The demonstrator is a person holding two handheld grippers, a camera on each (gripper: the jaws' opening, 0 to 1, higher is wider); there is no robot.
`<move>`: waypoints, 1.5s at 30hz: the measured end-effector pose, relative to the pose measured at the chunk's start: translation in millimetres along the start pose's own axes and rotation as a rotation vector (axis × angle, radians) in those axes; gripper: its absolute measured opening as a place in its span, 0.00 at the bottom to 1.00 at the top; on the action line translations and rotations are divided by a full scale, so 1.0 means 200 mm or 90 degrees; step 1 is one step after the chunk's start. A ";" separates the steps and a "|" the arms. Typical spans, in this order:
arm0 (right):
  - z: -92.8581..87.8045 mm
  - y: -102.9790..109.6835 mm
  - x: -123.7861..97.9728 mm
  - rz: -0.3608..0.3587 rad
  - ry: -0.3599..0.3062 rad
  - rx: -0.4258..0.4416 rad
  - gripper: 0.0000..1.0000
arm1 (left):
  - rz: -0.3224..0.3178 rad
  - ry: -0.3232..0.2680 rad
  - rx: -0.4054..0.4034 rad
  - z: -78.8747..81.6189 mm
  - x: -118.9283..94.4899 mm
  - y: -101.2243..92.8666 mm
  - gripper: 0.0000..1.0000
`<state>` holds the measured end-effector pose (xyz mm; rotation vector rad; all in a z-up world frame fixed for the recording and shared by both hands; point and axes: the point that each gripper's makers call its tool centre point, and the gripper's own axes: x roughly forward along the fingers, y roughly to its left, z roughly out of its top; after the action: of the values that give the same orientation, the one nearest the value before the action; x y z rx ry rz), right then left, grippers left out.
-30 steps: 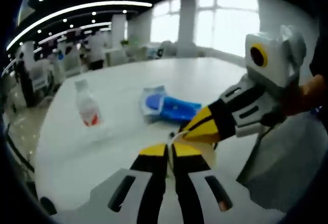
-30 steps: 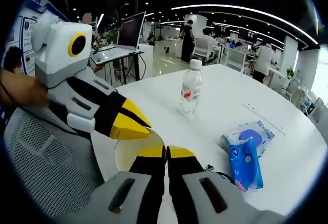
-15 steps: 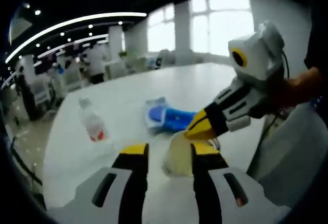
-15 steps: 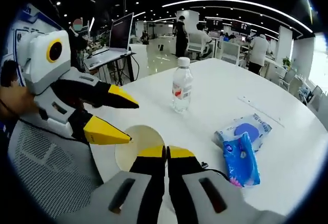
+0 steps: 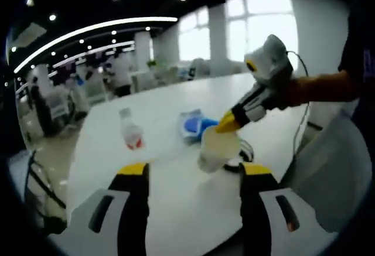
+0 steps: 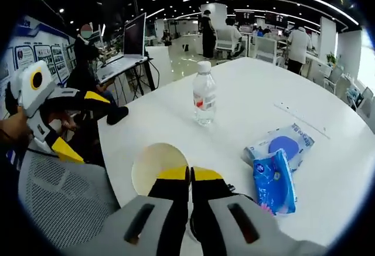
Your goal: Arrange the tabletop items into an orderly group along one side of the table until the central work area is clear of visible clutter.
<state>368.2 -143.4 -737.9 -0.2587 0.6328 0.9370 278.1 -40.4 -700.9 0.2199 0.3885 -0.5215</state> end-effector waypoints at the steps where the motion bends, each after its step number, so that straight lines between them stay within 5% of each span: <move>1: 0.00 0.00 0.00 0.001 0.001 0.001 0.00 | 0.003 -0.006 0.000 0.00 -0.01 0.00 0.62; 16: 0.12 -0.17 0.00 0.000 0.014 -0.013 0.00 | -0.003 -0.059 -0.051 -0.03 -0.02 -0.04 0.85; 26: 0.24 -0.29 0.08 0.013 0.009 0.031 0.00 | -0.002 -0.085 -0.047 -0.01 -0.02 -0.04 0.98; 45: 0.29 -0.43 0.37 0.019 0.054 0.114 0.00 | 0.000 -0.082 -0.048 -0.01 -0.02 -0.04 0.99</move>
<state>492.8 -117.6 -742.6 -0.1305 0.7960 0.8946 271.3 -44.5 -702.4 0.1123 0.2815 -0.5169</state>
